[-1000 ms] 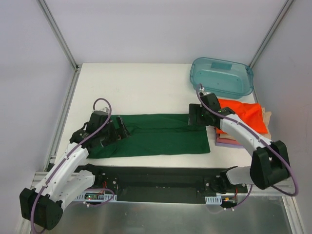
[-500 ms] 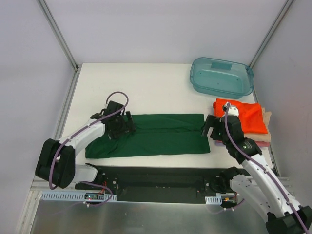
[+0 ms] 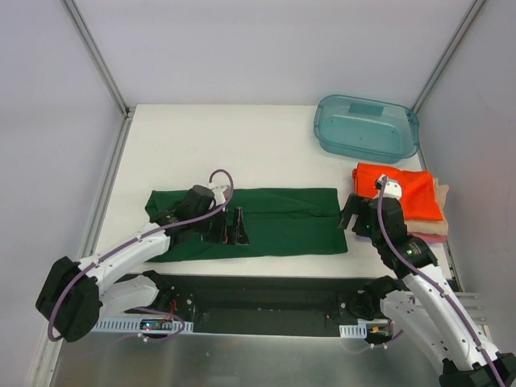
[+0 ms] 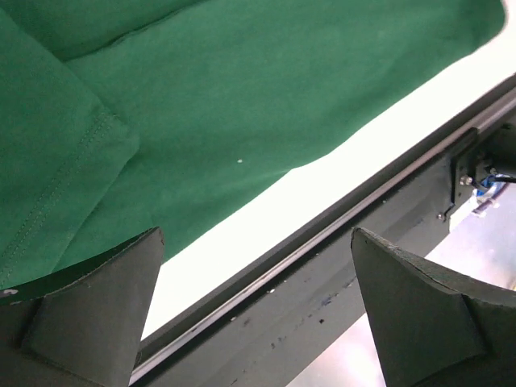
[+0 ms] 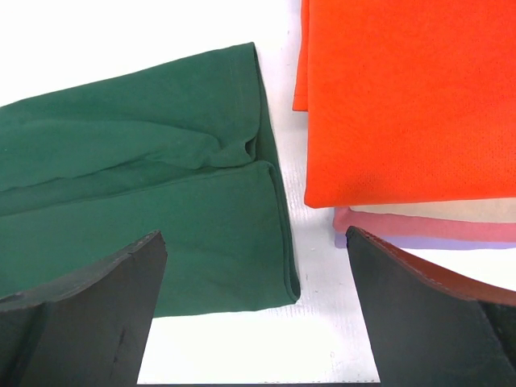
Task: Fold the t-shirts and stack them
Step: Fold the other side of the tshirt into a rectangle, then rotate the tshirt 90 degrees
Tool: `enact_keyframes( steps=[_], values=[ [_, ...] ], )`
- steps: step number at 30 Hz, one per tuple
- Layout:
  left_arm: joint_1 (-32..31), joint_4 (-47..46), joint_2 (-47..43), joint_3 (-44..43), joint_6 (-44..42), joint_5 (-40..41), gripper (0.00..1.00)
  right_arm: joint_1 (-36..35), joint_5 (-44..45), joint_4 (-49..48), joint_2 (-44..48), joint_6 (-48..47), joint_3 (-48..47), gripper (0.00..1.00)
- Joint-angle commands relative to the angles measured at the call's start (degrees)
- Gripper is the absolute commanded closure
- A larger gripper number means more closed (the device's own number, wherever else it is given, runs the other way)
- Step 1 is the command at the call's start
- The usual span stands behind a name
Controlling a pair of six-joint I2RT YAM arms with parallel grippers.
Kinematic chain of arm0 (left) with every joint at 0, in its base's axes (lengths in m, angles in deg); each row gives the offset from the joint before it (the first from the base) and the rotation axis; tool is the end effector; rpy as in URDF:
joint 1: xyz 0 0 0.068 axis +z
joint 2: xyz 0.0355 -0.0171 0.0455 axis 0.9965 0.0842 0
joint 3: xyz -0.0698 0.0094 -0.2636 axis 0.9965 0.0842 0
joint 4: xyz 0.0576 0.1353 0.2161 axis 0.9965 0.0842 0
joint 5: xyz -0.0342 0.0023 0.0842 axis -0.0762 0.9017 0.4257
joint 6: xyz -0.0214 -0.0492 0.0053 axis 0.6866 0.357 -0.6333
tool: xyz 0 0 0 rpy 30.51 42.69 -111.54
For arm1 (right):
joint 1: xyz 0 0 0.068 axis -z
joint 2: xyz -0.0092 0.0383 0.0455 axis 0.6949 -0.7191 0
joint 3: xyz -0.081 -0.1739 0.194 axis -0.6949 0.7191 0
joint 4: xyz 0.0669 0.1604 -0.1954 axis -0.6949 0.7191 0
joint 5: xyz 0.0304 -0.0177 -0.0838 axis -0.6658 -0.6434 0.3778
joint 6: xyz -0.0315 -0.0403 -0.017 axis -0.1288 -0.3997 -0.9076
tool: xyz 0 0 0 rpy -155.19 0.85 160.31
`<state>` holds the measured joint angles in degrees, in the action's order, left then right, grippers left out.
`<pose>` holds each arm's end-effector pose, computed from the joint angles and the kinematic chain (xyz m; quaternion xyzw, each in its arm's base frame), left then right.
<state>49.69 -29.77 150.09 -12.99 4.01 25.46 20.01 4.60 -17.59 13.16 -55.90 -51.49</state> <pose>0.1748 -0.1396 0.2072 0.0991 0.8986 -0.3528 0.2413 0.1319 0.0481 0.2682 -0.0336 0.8596 0.0307 0.5090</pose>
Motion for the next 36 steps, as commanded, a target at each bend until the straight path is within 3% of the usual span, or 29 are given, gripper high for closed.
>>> enact_keyframes(
  steps=[1, 7, 10, 14, 25, 31, 36],
  values=[
    [-0.46, 1.71, -7.05, -0.71, -1.67, 2.51, 0.01, 0.19, 3.06, 0.24, 0.64, 0.57, 0.07, 0.04],
    [-0.20, 10.24, -11.37, -4.23, 8.69, 27.03, 0.01, 0.19, 3.15, -0.55, 2.40, 7.41, 2.09, 0.04],
    [2.34, 10.87, -9.79, -4.06, 12.91, 30.05, 0.01, 0.19, -1.31, -5.46, 2.14, 3.66, 4.20, 0.04],
    [10.59, 10.25, -3.91, -4.14, 15.21, 25.32, 0.01, 0.02, -12.64, -12.32, -2.94, -1.44, 4.38, 0.04],
    [29.67, 1.56, 20.69, -8.61, 13.10, 13.79, 0.01, -4.91, -7.13, -16.73, -43.79, -8.22, -14.41, 0.04],
    [35.04, 1.55, 35.90, -22.58, 11.96, 7.64, 0.01, -4.91, -9.68, -18.58, -57.35, -6.64, -20.31, 0.04],
    [36.98, 3.13, 50.75, -41.46, 13.44, 1.32, 0.01, -7.01, -14.25, -18.31, -57.20, -2.16, -16.64, 0.04]
  ],
)
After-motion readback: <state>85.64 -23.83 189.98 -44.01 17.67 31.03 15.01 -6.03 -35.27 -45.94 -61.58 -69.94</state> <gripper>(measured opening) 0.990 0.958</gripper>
